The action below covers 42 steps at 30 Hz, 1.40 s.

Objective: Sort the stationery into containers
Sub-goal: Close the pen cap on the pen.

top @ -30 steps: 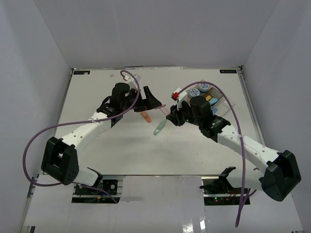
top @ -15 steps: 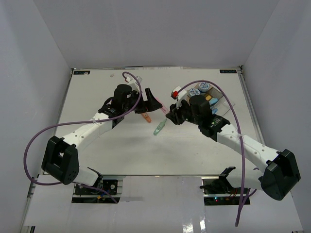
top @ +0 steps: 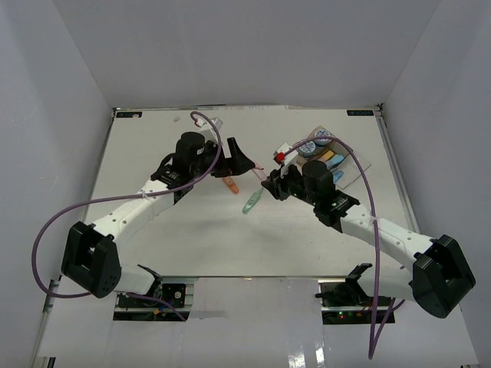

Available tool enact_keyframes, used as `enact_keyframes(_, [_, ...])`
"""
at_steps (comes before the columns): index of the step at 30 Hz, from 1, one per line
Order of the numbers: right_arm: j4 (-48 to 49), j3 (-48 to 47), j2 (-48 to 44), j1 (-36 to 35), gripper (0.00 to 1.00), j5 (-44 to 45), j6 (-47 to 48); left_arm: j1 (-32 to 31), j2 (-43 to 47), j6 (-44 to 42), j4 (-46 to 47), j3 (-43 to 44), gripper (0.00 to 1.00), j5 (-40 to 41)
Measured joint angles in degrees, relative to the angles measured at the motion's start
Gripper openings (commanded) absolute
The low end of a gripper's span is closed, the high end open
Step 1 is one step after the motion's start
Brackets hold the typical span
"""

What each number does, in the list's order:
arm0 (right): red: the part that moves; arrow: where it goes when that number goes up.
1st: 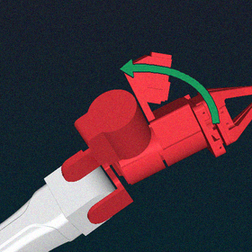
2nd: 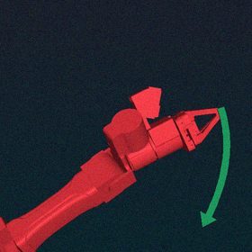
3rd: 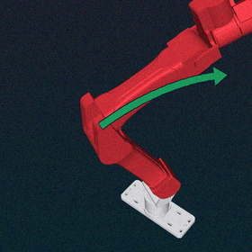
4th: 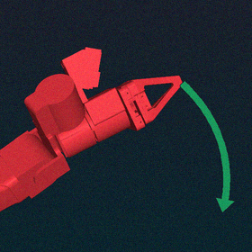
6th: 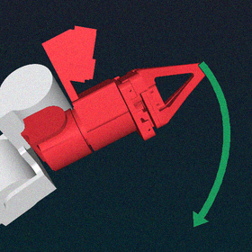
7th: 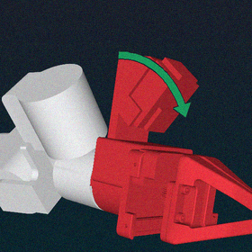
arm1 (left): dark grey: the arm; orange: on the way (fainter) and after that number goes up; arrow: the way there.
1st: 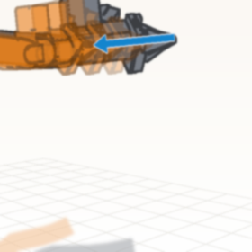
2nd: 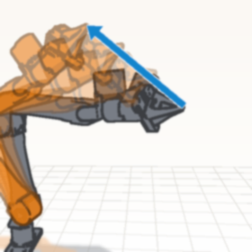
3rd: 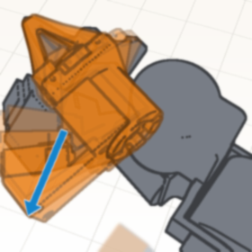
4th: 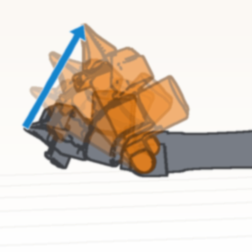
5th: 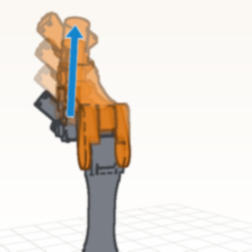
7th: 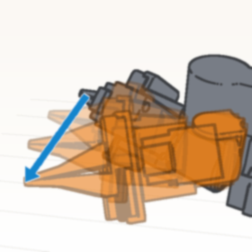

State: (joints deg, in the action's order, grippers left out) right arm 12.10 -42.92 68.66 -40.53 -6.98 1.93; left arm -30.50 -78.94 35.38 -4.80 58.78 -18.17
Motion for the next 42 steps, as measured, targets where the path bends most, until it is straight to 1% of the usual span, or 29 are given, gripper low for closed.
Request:
enact_keyframes(3, [3.8,2.8,-0.5,0.0,0.19,0.6,0.1,0.0,1.6,-1.0,-0.5,0.7,0.98,0.6])
enact_keyframes(9, [9.5,4.1,-0.8,0.0,0.19,0.8,0.2,0.0,3.9,-2.1,-1.2,3.1,0.98,2.4])
enact_keyframes(15, [12.0,4.6,-1.2,0.0,0.19,0.8,0.3,0.0,3.6,-1.3,-2.0,3.1,0.98,3.0])
enact_keyframes(23, [12.6,4.6,-1.2,0.0,0.19,0.8,1.0,-0.1,0.5,0.9,-2.1,3.1,0.98,3.0])
enact_keyframes(32, [13.1,4.6,-1.2,0.0,0.19,0.7,1.3,-0.5,-0.7,3.6,-2.0,3.2,0.98,3.0])
enact_keyframes(42, [13.2,4.6,-1.2,0.0,0.19,0.6,1.3,-0.9,-2.2,4.4,-1.4,4.0,0.98,3.2])
